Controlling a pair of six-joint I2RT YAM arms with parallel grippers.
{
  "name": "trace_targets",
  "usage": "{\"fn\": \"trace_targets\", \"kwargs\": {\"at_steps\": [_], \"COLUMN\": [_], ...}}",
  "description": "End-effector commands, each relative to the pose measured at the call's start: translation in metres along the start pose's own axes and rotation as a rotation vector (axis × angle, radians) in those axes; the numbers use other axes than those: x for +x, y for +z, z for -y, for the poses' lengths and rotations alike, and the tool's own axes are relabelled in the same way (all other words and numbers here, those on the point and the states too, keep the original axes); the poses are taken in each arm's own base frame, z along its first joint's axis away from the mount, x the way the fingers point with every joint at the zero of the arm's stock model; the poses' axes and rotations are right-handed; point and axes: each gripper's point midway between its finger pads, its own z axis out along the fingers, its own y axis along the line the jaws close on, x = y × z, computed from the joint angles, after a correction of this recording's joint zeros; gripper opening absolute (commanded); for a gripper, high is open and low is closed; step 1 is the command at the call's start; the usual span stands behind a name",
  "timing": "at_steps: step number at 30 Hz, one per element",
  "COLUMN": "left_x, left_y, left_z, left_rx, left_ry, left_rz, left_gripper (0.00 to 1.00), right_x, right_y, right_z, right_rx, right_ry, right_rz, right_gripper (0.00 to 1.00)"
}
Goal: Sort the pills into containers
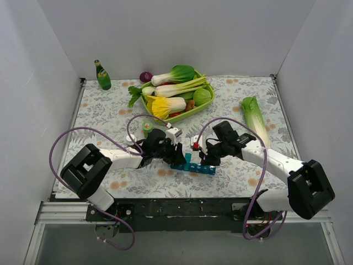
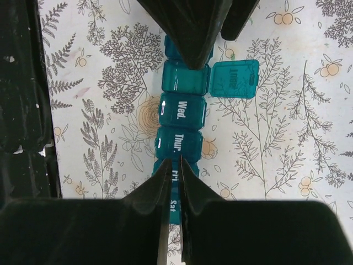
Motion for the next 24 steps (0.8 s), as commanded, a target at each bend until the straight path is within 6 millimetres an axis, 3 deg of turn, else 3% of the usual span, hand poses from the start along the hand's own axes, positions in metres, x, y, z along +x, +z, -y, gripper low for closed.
{"fn": "trace_targets", "kwargs": {"at_steps": [1, 9, 12, 19, 22, 23, 24], "left_x": [-0.027, -0.029, -0.028, -0.031, -0.044, -0.056, -0.06], "left_y": [-0.008, -0.01, -0.009, -0.011, -0.021, -0.031, -0.037], "left_z": [0.013, 0.015, 0.015, 0.017, 0.023, 0.03, 0.028], "left_rx": [0.02, 0.023, 0.027, 0.027, 0.023, 0.027, 0.006], "left_ry": [0.019, 0.016, 0.016, 0.023, 0.04, 0.055, 0.058], "left_rz": [0.061, 0.064, 0.057, 0.061, 0.099, 0.14, 0.157], "left_gripper": [0.47, 0.47, 0.47, 0.47, 0.48, 0.5, 0.52], "right_x": [0.01, 0.058, 0.066, 0.033, 0.008, -0.001, -0.01], "right_y": [-0.004, 0.017, 0.021, 0.008, -0.008, -0.014, -0.021], "right_z": [-0.008, -0.008, -0.006, -0.011, -0.008, -0.002, 0.002], "right_rx": [-0.012, -0.02, -0.02, -0.074, -0.082, -0.061, -0.034], "right_ry": [-0.016, 0.075, 0.094, 0.043, -0.01, -0.031, -0.052], "right_rz": [-0.022, -0.155, -0.183, -0.081, -0.011, 0.009, 0.031], "right_gripper": [0.15, 0.15, 0.14, 0.16, 0.19, 0.2, 0.26]}}
